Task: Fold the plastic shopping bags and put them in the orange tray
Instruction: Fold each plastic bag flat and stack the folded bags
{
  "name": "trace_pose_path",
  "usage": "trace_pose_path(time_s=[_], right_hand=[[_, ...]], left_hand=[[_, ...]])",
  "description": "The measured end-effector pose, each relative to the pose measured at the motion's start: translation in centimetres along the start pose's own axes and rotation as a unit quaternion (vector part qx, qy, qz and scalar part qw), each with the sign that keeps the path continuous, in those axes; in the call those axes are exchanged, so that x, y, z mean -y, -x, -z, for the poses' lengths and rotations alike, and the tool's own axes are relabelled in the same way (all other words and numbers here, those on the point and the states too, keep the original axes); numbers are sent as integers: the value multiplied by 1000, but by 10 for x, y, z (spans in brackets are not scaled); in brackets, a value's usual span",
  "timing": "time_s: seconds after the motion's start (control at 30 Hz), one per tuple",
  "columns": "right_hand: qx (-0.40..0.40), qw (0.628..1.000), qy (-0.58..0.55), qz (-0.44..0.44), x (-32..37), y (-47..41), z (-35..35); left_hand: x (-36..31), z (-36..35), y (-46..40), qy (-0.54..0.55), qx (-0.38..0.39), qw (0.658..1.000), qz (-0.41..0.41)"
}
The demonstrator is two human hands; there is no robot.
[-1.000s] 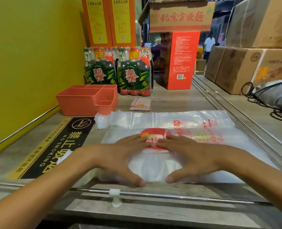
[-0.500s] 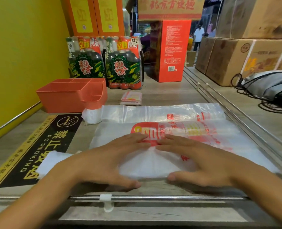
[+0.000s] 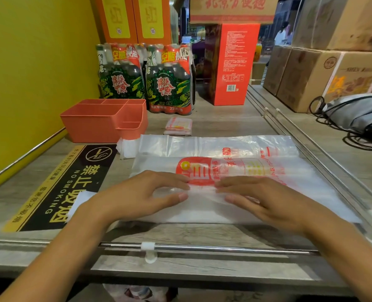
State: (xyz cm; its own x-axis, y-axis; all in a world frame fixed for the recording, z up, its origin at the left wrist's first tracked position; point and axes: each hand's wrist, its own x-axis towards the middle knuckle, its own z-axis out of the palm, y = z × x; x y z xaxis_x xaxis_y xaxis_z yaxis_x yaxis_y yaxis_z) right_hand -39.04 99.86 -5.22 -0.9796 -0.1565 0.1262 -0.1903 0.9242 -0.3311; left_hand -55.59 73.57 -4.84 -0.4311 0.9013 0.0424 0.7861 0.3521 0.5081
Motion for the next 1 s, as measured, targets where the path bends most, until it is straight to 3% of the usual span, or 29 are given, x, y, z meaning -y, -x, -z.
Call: trace_pose_path(time_s=[0.17, 0.47, 0.67, 1.0], right_hand=[[-8, 1000, 4, -22, 7, 0, 1], [-64, 997, 37, -29, 9, 5, 15], [-51, 993, 105, -23, -18, 37, 34], [-93, 994, 36, -42, -33, 71, 72]], left_hand=[[-16, 4, 5, 35, -22, 999, -14], [-24, 2, -5, -155, -45, 986, -29], [-21, 26, 18, -144, -75, 986, -44], [-8, 64, 50, -61, -90, 994, 14]])
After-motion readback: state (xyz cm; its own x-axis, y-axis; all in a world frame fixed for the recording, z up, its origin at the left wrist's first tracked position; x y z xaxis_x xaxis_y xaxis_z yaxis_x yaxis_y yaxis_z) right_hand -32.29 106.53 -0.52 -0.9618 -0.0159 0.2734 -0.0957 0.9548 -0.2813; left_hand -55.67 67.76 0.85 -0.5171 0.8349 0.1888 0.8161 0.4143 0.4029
